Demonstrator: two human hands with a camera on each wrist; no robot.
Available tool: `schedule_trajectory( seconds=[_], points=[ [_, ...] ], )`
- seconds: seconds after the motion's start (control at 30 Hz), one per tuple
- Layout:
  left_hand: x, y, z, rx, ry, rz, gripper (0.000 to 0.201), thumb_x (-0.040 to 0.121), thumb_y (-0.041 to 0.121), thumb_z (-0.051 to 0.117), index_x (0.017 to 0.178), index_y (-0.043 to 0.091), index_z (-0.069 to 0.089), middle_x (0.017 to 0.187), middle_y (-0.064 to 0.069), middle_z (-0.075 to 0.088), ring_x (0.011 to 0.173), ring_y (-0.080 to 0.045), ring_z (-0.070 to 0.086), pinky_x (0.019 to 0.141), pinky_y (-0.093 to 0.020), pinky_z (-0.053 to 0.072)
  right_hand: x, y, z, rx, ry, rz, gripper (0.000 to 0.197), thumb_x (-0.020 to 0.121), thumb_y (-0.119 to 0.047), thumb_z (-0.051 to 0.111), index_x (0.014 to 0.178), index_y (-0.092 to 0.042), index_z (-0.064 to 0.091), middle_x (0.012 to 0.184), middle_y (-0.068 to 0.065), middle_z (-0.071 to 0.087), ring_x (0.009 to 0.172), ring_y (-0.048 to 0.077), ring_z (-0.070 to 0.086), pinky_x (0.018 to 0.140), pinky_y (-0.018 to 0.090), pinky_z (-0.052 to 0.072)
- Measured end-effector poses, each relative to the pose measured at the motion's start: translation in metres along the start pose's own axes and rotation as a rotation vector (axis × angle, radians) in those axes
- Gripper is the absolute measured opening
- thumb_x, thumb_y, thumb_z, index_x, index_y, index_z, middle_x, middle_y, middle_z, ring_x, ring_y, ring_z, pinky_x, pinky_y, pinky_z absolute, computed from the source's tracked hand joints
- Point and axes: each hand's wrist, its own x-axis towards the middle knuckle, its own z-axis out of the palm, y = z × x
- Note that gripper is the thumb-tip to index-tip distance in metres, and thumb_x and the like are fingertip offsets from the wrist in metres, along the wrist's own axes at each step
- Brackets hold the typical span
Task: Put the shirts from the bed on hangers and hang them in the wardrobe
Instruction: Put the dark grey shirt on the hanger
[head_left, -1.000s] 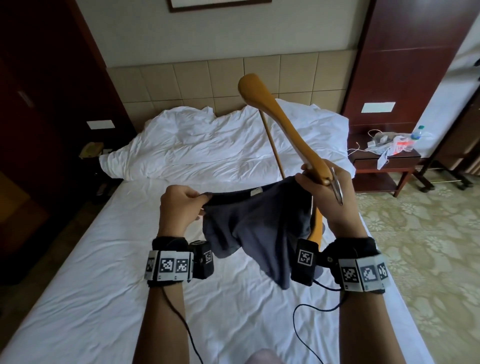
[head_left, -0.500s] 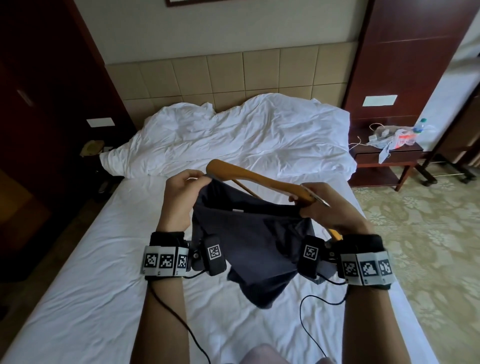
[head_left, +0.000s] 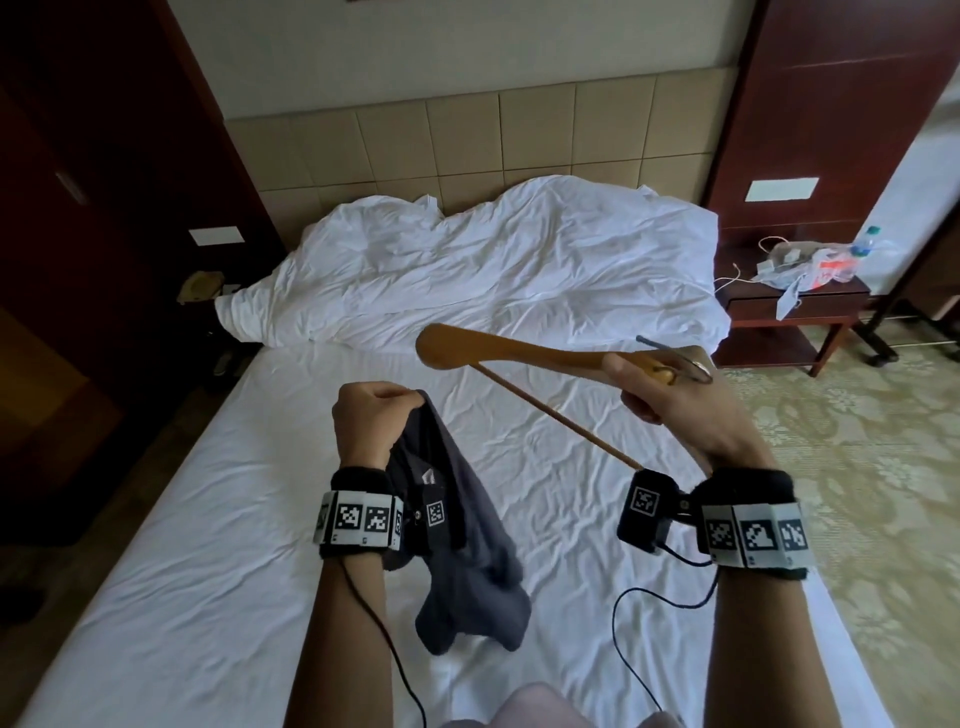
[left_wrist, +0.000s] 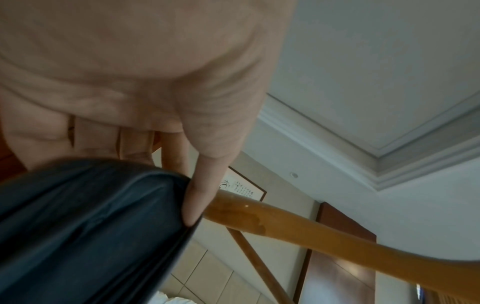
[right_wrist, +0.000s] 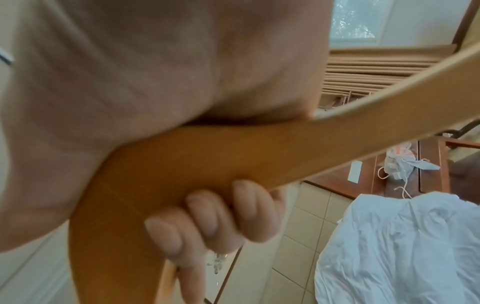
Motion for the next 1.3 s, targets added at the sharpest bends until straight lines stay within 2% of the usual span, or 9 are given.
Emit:
schedule_trajectory(
  seconds=[0.1, 0.17, 0.3, 0.53, 0.63, 0.77, 1.0, 1.17, 1.3],
  points=[
    [0.002, -0.007, -0.001, 0.032, 0.072, -0.014, 0.011, 0.079, 0.019, 0.082, 0.069, 0.018, 0.079, 0.071, 0.003, 0.075, 0.074, -0.016, 0.071, 0.074, -0.032, 0.058, -0.002, 0.002, -0.002, 0.051, -0.048, 0.013, 0.049, 0.086, -0.052, 0.08, 0.062, -0.011, 0.069, 0.054, 0.008, 0.039, 0.053, 0.02, 0.036, 0.055, 0.025, 0.031],
    [0.004, -0.01, -0.005, 0.029, 0.139, -0.005, 0.01, 0.078, 0.021, 0.079, 0.071, 0.014, 0.08, 0.07, -0.002, 0.075, 0.073, -0.02, 0.072, 0.075, -0.035, 0.059, -0.003, 0.006, -0.006, 0.068, -0.099, 0.013, 0.059, 0.09, -0.047, 0.077, 0.082, 0.011, 0.071, 0.058, 0.021, 0.032, 0.054, 0.023, 0.031, 0.052, 0.025, 0.026],
    [0.008, -0.012, -0.012, 0.024, 0.211, 0.068, 0.01, 0.078, 0.023, 0.078, 0.073, 0.014, 0.081, 0.067, 0.001, 0.074, 0.072, -0.021, 0.072, 0.072, -0.035, 0.059, 0.0, 0.008, -0.005, 0.086, -0.196, 0.019, 0.065, 0.093, -0.043, 0.075, 0.091, 0.022, 0.068, 0.053, 0.014, 0.032, 0.05, 0.023, 0.03, 0.051, 0.025, 0.027],
    [0.008, -0.003, -0.01, -0.037, 0.125, 0.225, 0.006, 0.085, 0.017, 0.081, 0.088, 0.013, 0.084, 0.074, 0.013, 0.075, 0.078, -0.004, 0.072, 0.08, -0.03, 0.061, 0.01, -0.002, 0.022, 0.056, -0.195, 0.003, 0.052, 0.097, -0.037, 0.074, 0.066, 0.004, 0.065, 0.049, 0.008, 0.038, 0.048, 0.022, 0.034, 0.052, 0.025, 0.029],
    [0.006, 0.004, -0.012, -0.095, 0.073, 0.271, 0.007, 0.087, 0.016, 0.08, 0.093, 0.016, 0.084, 0.083, 0.011, 0.079, 0.082, -0.001, 0.073, 0.078, -0.021, 0.057, 0.012, -0.006, 0.03, 0.062, -0.188, 0.006, 0.041, 0.098, -0.035, 0.073, 0.06, -0.019, 0.072, 0.049, 0.004, 0.041, 0.047, 0.018, 0.037, 0.054, 0.026, 0.031],
    [-0.003, 0.02, -0.01, -0.131, -0.038, 0.343, 0.009, 0.089, 0.013, 0.078, 0.094, 0.018, 0.084, 0.088, 0.008, 0.079, 0.087, -0.004, 0.073, 0.077, -0.015, 0.054, 0.015, -0.008, 0.042, 0.064, -0.215, 0.002, 0.049, 0.097, -0.04, 0.074, 0.056, -0.014, 0.066, 0.049, 0.003, 0.042, 0.049, 0.02, 0.039, 0.058, 0.032, 0.032],
    [-0.021, 0.048, 0.003, -0.129, -0.304, 0.495, 0.014, 0.094, 0.01, 0.072, 0.1, 0.016, 0.083, 0.095, 0.004, 0.078, 0.094, -0.009, 0.072, 0.085, -0.025, 0.053, 0.017, -0.009, 0.07, 0.1, -0.221, 0.004, 0.061, 0.097, -0.038, 0.075, 0.046, -0.021, 0.046, 0.048, 0.002, 0.04, 0.048, 0.016, 0.037, 0.058, 0.026, 0.033],
    [-0.029, 0.058, 0.003, -0.022, -0.424, 0.655, 0.017, 0.1, 0.019, 0.068, 0.11, 0.02, 0.081, 0.105, 0.007, 0.071, 0.107, -0.011, 0.067, 0.094, -0.02, 0.049, 0.017, -0.005, 0.074, 0.216, -0.201, -0.016, 0.054, 0.097, -0.044, 0.071, 0.08, 0.008, 0.073, 0.069, 0.026, 0.065, 0.052, 0.02, 0.037, 0.055, 0.026, 0.032],
    [-0.011, 0.049, -0.01, 0.109, -0.092, 0.698, 0.026, 0.106, 0.017, 0.055, 0.122, 0.016, 0.075, 0.125, 0.005, 0.069, 0.12, -0.005, 0.061, 0.098, -0.016, 0.047, 0.016, -0.001, 0.061, 0.264, -0.176, 0.03, 0.032, 0.102, -0.033, 0.066, 0.098, -0.007, 0.084, 0.102, 0.001, 0.082, 0.063, 0.03, 0.033, 0.056, 0.03, 0.029]
  ],
)
